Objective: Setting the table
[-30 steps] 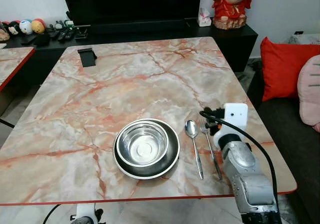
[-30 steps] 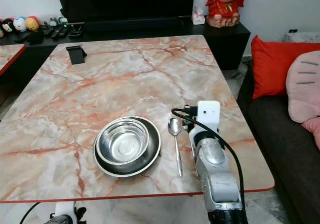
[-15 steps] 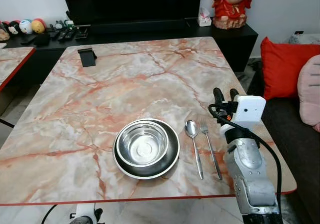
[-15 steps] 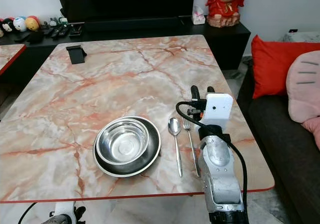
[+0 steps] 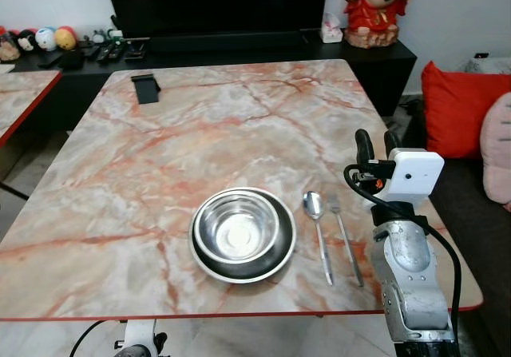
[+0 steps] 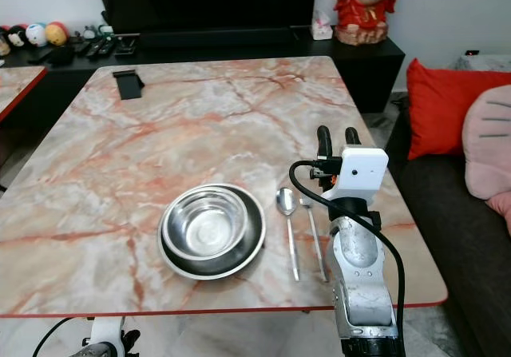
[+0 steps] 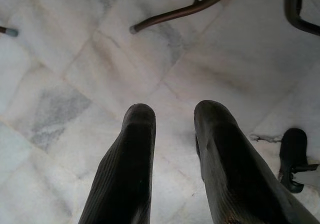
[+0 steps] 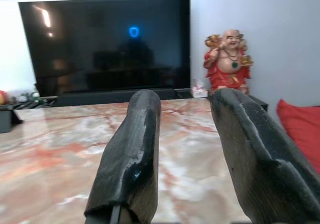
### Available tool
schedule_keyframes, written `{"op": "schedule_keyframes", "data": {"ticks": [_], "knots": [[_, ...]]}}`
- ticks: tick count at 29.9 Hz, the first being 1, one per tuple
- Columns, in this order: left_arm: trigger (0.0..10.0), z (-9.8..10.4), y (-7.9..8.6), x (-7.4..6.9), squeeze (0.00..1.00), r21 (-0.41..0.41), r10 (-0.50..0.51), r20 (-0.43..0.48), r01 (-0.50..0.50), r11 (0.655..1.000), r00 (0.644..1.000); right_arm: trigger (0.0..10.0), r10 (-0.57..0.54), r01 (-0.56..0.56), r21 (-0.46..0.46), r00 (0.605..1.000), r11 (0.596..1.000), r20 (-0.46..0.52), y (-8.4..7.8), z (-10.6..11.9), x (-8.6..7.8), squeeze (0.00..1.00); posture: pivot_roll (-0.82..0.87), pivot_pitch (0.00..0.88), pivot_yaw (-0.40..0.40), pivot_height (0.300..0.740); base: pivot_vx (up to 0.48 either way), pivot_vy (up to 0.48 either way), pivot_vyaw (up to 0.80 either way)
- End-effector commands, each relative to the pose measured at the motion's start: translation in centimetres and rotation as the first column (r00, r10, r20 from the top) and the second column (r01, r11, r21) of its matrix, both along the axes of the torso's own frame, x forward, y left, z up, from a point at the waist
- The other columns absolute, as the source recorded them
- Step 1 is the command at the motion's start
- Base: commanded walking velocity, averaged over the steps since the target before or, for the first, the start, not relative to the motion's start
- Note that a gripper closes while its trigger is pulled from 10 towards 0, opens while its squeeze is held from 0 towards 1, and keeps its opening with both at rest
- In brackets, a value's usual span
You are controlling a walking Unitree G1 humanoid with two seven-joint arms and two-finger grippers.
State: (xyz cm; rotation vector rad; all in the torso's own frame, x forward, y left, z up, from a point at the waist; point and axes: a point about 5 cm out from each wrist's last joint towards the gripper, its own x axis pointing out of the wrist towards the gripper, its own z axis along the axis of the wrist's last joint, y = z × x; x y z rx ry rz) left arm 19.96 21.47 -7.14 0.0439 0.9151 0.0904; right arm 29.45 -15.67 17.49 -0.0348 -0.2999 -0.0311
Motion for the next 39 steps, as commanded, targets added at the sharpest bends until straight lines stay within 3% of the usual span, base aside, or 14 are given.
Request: {"op": "schedule_keyframes", "data": {"ticks": [1,36,39], "knots": [[10.0,-0.23,0.33,-0.54,0.0,0.003,0.02,-0.017,-0.02,1.0,1.0,10.0,0.013,-0.013,-0.006,1.0,1.0,0.017,0.33,0.4,0.22,0.0,-0.13,0.0,0.036,0.74,0.0,0.277,0.0],[10.0,-0.22,0.46,-0.5,0.0,0.001,0.052,-0.022,-0.052,0.999,0.998,10.0,0.04,-0.039,-0.033,0.999,0.999,0.034,0.99,0.6,0.47,0.0,-0.11,0.0,0.041,0.74,0.0,0.306,0.0],[10.0,-0.23,0.44,-0.53,0.0,0.0,0.052,-0.022,-0.052,0.999,0.998,10.0,0.045,-0.044,-0.037,0.998,0.998,0.035,1.17,0.63,0.48,0.0,-0.11,0.0,0.04,0.74,0.0,0.326,0.69]]}}
